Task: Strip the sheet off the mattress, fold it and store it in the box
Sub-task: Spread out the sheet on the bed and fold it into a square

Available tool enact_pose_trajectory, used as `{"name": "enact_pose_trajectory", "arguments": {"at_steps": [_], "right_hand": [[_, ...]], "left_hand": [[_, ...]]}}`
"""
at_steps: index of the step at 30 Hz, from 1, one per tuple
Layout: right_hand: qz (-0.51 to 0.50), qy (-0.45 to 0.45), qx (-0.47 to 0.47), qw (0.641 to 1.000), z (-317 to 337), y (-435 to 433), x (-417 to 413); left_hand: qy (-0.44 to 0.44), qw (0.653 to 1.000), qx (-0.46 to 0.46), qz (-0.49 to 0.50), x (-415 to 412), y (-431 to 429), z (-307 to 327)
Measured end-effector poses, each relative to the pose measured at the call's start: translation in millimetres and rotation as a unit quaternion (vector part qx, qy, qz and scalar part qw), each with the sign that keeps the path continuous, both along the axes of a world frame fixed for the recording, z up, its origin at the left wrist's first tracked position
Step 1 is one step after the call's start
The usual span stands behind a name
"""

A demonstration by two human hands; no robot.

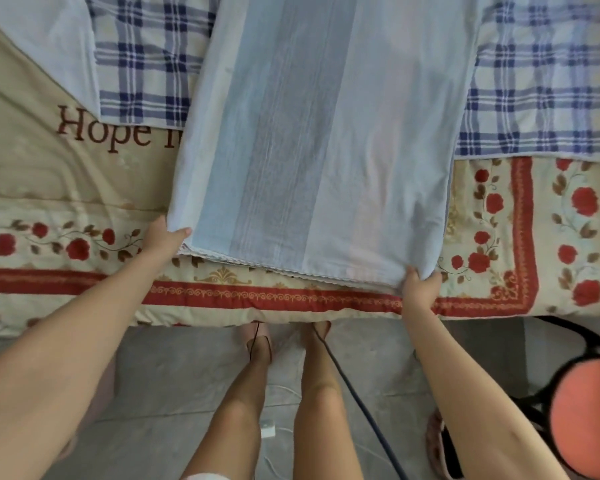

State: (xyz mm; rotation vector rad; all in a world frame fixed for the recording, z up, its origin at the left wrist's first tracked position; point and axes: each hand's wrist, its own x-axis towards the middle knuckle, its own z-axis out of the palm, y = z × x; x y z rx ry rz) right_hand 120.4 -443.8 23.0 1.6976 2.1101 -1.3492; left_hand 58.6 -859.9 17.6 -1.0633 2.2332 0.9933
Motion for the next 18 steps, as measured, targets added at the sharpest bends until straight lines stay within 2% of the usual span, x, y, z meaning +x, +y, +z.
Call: {"name": "enact_pose_trajectory", "arguments": {"at_steps": [4,6,10,14,18], "right_hand": [[0.010,0.068,0.021,0.997,67.7,-3.7,-19.5],[0.045,0.116,0.028,0.992,121.2,1.6,-31.3],[0.119,0.139,0.034,0.983,188.2,16.8,-45.5],[0.095,0.197,0.020,0.976,266.4,26.4,-51.1],[0.083,0.252,0.026,0.964,318.7,24.2,-24.8]], "left_hand": [[0.094,0.992,-0.026,-0.078,-11.0,11.4,69.0],[0.172,0.973,-0.034,-0.147,-21.1,12.4,124.8],[0.235,0.945,-0.022,-0.227,-43.5,4.1,198.1],[0.291,0.937,-0.026,-0.192,-66.4,-4.6,284.3],[0.322,0.943,0.037,-0.078,-49.6,-11.1,339.5]]}}
